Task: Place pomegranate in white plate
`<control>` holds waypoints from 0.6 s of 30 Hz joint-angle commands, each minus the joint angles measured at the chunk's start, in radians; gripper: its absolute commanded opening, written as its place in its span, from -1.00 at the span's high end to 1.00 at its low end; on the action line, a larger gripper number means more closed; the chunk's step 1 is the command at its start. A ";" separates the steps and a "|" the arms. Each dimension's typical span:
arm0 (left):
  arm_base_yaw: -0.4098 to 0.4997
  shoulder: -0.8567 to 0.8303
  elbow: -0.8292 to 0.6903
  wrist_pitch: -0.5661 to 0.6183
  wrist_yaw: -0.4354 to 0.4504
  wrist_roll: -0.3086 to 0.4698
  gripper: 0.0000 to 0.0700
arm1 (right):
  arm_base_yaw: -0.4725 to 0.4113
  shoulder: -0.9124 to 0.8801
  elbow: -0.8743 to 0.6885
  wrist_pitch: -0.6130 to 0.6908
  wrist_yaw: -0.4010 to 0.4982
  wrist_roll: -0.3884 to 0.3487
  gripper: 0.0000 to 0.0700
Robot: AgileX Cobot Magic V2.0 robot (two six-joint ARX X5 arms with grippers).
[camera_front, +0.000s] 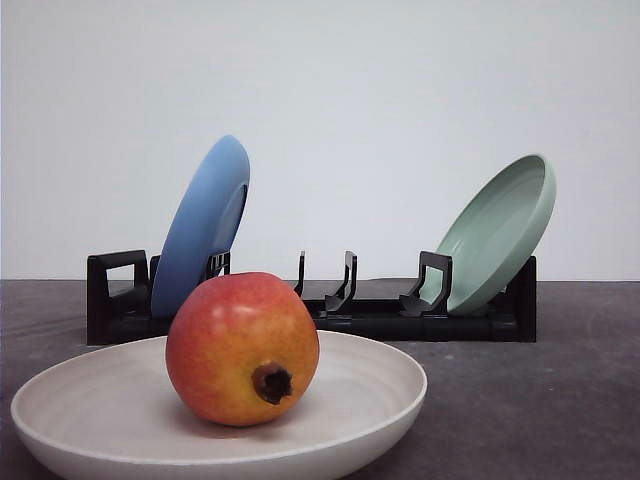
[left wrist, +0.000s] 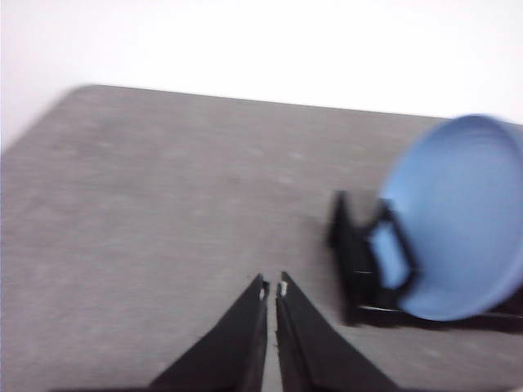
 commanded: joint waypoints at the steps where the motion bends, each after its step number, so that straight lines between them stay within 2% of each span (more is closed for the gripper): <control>1: 0.051 -0.043 -0.081 0.050 0.065 0.104 1.00 | 0.010 0.003 0.007 0.010 0.003 -0.011 0.99; 6: 0.172 -0.159 -0.274 0.129 0.231 0.192 1.00 | 0.010 0.003 0.007 0.010 0.003 -0.011 0.99; 14: 0.260 -0.248 -0.427 0.200 0.400 0.200 1.00 | 0.010 0.003 0.007 0.010 0.003 -0.011 0.99; 18: 0.291 -0.248 -0.448 0.235 0.446 0.200 1.00 | 0.010 0.003 0.007 0.011 0.003 -0.011 0.99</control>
